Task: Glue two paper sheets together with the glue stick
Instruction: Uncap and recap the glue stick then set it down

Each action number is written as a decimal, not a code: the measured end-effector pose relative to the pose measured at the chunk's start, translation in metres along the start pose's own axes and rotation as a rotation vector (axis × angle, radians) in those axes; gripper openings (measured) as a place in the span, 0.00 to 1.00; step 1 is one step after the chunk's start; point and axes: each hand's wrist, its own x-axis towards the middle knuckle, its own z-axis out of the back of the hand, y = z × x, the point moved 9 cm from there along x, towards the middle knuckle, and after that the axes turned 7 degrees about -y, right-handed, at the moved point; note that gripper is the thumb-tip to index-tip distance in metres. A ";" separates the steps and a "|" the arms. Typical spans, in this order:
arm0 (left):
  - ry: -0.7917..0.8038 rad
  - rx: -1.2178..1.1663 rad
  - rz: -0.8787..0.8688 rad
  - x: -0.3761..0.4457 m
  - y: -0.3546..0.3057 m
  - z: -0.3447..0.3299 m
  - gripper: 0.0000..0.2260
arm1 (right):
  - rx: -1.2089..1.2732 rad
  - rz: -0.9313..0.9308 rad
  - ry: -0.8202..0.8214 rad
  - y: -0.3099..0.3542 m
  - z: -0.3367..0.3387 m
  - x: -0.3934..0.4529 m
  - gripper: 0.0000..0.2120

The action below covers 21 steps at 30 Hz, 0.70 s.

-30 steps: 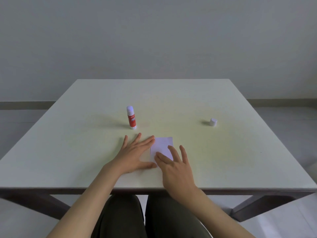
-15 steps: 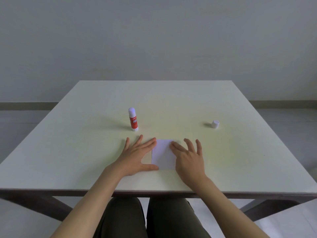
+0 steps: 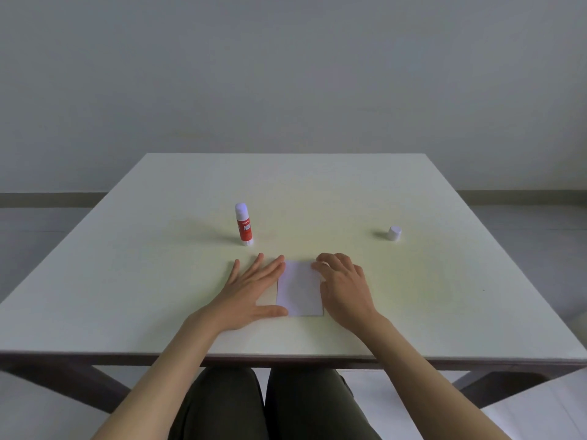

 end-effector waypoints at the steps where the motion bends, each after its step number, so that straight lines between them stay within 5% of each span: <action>1: -0.018 -0.056 0.003 0.000 0.000 0.002 0.37 | 0.074 -0.015 -0.006 -0.002 0.001 0.001 0.23; 4: -0.180 -0.328 0.027 0.000 0.002 0.020 0.33 | 0.318 -0.058 -0.065 -0.015 0.013 0.007 0.23; 6: -0.424 -0.484 0.079 -0.004 0.014 0.045 0.28 | 0.427 -0.135 -0.184 -0.036 0.032 0.018 0.22; 9: -0.819 -0.575 0.209 -0.016 0.039 0.082 0.19 | 0.419 -0.314 -0.419 -0.082 0.063 0.030 0.19; 11: -0.946 -0.634 0.334 -0.016 0.059 0.091 0.21 | 0.351 -0.418 -0.513 -0.110 0.076 0.032 0.18; 15: -0.856 -0.674 0.476 0.007 0.075 0.083 0.26 | 0.184 -0.485 -0.500 -0.143 0.073 0.035 0.18; 21: -0.858 -0.626 0.520 0.027 0.069 0.075 0.09 | 0.120 -0.449 -0.398 -0.154 0.055 0.039 0.17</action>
